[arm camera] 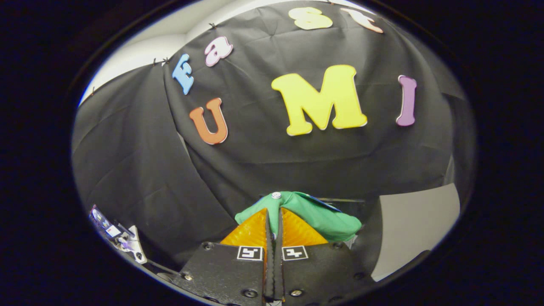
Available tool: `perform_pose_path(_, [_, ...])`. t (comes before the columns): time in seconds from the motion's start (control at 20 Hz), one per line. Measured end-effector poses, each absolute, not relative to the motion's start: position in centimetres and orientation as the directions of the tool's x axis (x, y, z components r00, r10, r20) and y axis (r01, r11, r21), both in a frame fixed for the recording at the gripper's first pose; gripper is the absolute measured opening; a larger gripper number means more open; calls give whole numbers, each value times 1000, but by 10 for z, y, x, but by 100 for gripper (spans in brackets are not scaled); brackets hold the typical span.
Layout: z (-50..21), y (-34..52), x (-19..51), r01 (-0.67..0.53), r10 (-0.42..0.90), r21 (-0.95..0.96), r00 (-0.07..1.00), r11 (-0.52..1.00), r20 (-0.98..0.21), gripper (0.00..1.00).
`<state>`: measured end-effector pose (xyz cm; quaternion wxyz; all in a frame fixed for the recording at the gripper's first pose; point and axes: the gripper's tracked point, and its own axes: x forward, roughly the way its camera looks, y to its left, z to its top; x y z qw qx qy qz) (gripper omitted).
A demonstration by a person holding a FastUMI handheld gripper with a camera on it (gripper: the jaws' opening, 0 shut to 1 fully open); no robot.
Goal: Put the clothes into the washing machine and then close the washing machine lid.
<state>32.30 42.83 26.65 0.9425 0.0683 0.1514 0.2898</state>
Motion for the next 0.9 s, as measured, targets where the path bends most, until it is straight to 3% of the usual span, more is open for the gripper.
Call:
perform_pose_path(0.4, [170, 476, 388, -489, 569, 290, 718, 822, -401, 4])
perform_pose_path(0.9, [40, 472, 452, -390, 442, 219, 696, 894, -566, 4])
